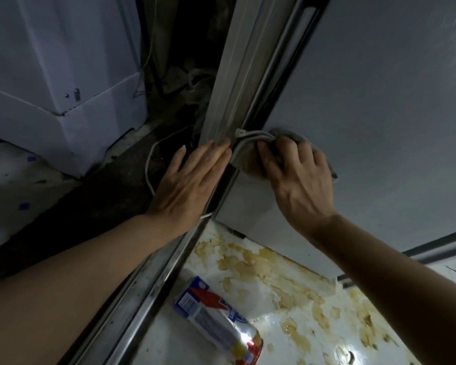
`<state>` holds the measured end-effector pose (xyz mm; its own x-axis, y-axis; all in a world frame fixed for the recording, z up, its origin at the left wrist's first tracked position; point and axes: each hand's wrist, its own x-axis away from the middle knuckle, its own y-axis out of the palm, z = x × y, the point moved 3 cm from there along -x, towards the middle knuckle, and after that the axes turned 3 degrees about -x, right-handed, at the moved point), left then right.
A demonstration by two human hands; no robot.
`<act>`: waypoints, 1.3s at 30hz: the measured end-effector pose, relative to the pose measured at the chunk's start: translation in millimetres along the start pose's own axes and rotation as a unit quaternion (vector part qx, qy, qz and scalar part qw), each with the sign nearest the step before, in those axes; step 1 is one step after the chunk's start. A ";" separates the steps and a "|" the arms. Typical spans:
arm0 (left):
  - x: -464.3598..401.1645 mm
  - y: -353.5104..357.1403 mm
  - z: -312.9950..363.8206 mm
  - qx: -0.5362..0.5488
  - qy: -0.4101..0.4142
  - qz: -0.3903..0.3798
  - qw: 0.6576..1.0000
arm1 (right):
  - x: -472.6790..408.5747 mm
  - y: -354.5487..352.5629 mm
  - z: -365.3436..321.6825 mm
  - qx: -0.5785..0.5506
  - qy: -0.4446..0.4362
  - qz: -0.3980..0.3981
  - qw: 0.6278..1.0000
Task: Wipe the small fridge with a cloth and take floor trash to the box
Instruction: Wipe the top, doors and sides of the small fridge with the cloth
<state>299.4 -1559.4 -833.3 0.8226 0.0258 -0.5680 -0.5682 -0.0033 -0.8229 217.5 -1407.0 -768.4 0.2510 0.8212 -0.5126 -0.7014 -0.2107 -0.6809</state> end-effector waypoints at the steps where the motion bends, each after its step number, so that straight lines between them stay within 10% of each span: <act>1: 1.3 2.8 -0.1 0.002 -0.008 0.000 1.000 | -1.2 2.0 -2.4 0.012 -0.008 -0.006 1.000; 19: 17.2 25.9 6.2 0.010 0.037 -0.054 0.998 | 72.6 108.9 -95.3 0.012 -0.175 -0.250 0.952; 29: 7.8 22.7 31.6 0.012 0.057 -0.030 0.998 | 64.9 28.8 7.2 0.037 -0.013 0.001 0.999; 39: 2.1 43.8 43.5 -0.034 0.100 -0.032 0.994 | 136.4 83.4 -30.4 0.019 -0.166 -0.195 0.967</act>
<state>275.2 -1516.0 -870.0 0.8488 -0.1711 -0.5002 -0.5176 -0.0765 -0.8522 213.5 -1328.7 -911.0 0.2775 0.9605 -0.0213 -0.6227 0.1630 -0.7653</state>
